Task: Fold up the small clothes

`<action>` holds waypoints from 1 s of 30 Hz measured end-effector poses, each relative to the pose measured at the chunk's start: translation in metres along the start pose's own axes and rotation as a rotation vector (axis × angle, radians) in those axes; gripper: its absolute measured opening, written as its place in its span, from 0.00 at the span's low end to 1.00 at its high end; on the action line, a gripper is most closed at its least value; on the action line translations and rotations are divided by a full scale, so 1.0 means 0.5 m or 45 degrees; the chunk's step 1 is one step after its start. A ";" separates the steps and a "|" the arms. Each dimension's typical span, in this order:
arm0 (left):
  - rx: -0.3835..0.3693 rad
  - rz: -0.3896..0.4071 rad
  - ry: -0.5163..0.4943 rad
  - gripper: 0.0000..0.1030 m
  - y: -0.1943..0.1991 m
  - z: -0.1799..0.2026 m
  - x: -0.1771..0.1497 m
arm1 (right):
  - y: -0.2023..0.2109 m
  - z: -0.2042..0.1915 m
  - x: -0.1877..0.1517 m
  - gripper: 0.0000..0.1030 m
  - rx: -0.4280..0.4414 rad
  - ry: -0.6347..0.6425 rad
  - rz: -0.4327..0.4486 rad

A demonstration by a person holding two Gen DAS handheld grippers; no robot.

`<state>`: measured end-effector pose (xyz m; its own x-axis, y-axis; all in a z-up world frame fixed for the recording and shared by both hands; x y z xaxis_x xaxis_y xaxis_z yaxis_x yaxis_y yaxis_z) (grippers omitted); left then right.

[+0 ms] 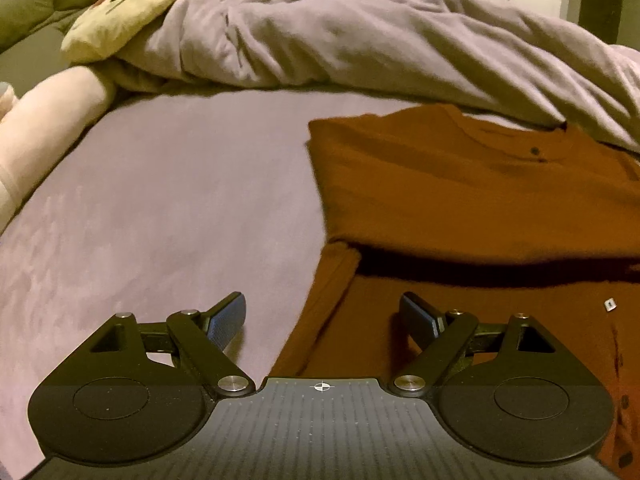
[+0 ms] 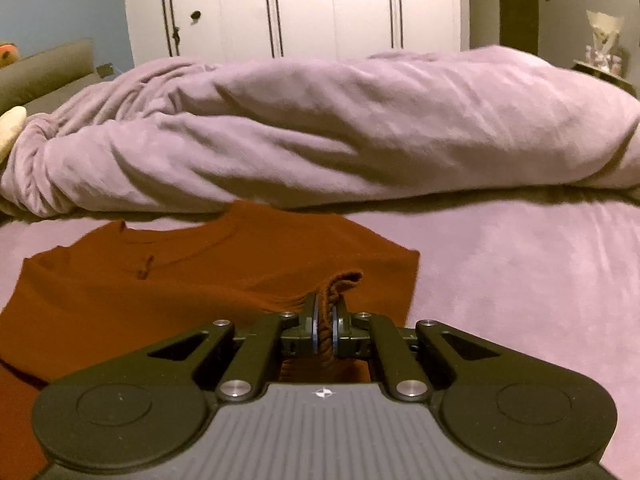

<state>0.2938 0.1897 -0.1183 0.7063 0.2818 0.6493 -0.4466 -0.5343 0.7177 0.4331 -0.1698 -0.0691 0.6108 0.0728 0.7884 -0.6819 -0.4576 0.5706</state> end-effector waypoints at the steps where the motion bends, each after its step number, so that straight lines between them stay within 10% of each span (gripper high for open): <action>1: 0.006 -0.004 -0.003 0.86 -0.002 -0.003 -0.002 | -0.004 0.003 -0.002 0.05 -0.002 0.002 0.001; 11: 0.020 -0.006 -0.007 0.87 0.006 -0.003 -0.003 | -0.037 0.018 0.000 0.06 -0.082 0.056 -0.011; 18: -0.021 0.035 -0.015 0.88 0.033 0.020 0.014 | -0.005 0.024 -0.001 0.24 -0.200 -0.010 -0.006; 24: -0.073 0.063 -0.016 0.89 0.048 0.060 0.043 | 0.019 -0.087 0.009 0.33 0.014 0.073 0.100; 30: -0.099 0.086 -0.022 0.92 0.016 0.100 0.067 | -0.049 -0.170 -0.033 0.41 0.343 0.029 -0.026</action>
<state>0.3414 0.1551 -0.1032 0.6824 0.2327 0.6930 -0.5342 -0.4883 0.6901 0.4055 -0.0843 -0.0764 0.6121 0.1026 0.7841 -0.5362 -0.6749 0.5070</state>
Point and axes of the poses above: each gripper's, at about its wrist camera, not at the fingertips, and y roughly against the way its jaws point, z to its right, x to its top, the point moved 7 cm from there along -y, roughly the way its jaws point, and after that the axes turned 14 degrees about x, right-handed, at the moved point
